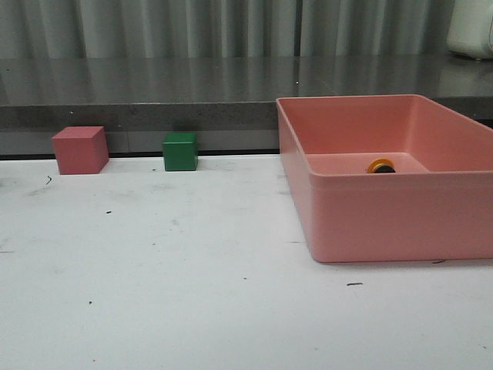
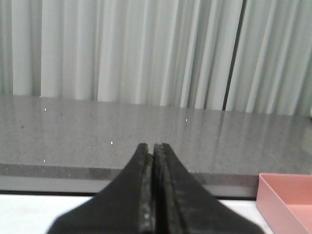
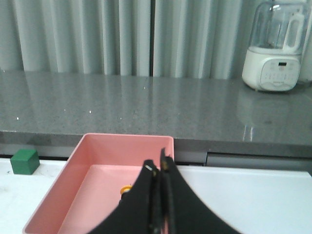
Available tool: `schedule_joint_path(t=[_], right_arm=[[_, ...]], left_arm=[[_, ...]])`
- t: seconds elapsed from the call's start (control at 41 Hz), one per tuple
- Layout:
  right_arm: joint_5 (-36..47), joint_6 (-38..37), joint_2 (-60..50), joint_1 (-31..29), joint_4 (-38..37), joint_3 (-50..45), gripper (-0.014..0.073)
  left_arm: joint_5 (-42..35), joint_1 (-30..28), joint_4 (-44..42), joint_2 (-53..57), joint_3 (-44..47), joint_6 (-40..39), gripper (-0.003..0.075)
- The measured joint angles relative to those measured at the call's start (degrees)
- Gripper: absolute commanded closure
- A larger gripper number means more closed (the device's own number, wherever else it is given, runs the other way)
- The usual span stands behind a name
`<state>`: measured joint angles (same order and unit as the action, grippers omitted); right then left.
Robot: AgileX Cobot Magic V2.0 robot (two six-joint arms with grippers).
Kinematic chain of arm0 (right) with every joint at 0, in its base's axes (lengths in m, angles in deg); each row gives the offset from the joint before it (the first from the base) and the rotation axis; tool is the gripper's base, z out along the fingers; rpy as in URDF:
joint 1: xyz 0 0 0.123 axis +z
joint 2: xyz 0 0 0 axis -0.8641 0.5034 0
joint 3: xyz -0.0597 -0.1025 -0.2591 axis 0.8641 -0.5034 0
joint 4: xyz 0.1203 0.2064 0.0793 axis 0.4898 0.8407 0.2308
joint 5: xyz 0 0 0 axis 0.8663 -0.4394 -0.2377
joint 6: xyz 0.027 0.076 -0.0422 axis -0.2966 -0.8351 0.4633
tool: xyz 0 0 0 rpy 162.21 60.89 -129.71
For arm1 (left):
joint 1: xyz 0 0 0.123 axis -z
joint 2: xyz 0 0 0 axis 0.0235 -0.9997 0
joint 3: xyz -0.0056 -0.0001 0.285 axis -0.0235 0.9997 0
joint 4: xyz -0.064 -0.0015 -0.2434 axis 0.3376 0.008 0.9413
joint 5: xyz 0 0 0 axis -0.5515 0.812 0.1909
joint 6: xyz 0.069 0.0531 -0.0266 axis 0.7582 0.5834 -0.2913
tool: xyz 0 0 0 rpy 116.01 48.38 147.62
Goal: Place and stand button with both arms
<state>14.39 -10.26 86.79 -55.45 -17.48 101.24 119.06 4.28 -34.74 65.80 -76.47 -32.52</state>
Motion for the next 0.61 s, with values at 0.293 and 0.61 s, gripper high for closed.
schedule_joint_path(t=[0.293, 0.61], right_arm=[[-7.9, 0.0, 12.2, 0.0, 0.0, 2.4, 0.0662], [-13.7, 0.0, 20.7, 0.0, 0.0, 2.4, 0.0662]], left_arm=[[8.2, 0.0, -0.1, -10.8, -2.7, 0.0, 0.0740], [9.7, 0.0, 0.0, -14.6, 1.6, 0.0, 0.0739]])
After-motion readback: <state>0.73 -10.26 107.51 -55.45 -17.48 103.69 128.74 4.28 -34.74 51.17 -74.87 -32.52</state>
